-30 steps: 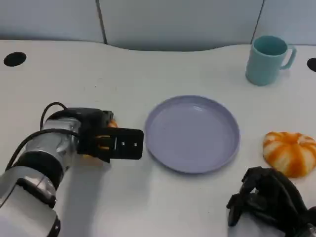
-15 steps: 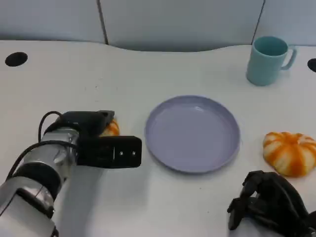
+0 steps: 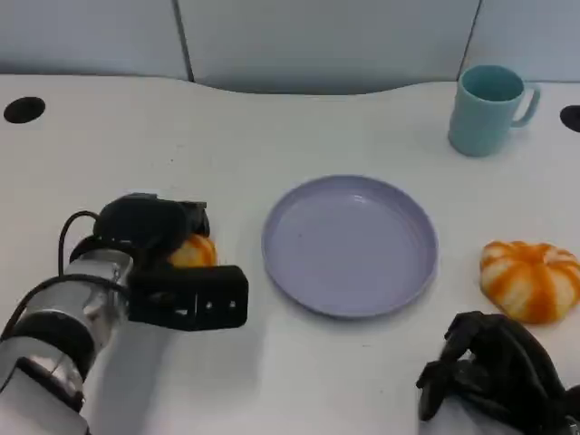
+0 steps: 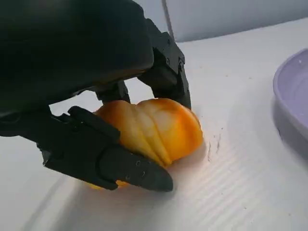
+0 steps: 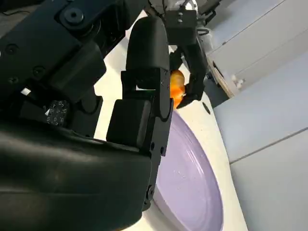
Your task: Grasp the bread from the table and place it into the plate.
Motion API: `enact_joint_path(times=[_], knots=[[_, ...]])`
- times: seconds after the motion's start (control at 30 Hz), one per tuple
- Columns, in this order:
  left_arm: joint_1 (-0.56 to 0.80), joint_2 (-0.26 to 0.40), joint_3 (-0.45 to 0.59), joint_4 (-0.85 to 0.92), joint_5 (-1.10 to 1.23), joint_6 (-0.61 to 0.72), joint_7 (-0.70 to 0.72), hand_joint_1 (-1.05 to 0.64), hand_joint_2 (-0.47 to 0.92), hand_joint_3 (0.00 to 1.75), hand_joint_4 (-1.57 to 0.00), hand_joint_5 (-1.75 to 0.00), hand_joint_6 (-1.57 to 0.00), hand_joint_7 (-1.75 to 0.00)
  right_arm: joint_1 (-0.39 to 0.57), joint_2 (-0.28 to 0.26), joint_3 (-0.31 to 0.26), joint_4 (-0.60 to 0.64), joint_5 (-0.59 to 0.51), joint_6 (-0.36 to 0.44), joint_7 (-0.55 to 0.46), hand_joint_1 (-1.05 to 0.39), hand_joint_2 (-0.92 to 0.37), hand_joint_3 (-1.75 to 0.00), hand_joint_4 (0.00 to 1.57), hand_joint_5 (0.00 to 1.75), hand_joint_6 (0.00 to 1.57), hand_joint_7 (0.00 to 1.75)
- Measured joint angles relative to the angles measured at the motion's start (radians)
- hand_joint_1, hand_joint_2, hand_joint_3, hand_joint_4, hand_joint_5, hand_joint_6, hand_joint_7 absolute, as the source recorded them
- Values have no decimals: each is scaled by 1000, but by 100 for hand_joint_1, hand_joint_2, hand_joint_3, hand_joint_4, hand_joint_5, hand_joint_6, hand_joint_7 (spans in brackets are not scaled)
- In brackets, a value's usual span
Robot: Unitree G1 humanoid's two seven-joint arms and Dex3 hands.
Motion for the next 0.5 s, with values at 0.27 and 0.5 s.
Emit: enact_joint_path(times=[0.27, 0.5], knots=[[2, 22, -15, 7, 23, -77, 97, -24, 86, 46, -87, -175, -60, -175, -87, -6, -8, 106, -5, -25, -6, -105, -47, 0, 157, 71, 157, 51], [-20, 48, -15, -12, 36, -84, 222, -19, 73, 71, -84, -175, -60, -175, -99, -6, -7, 116, -8, -30, -16, -105, -48, 0, 157, 72, 157, 53]])
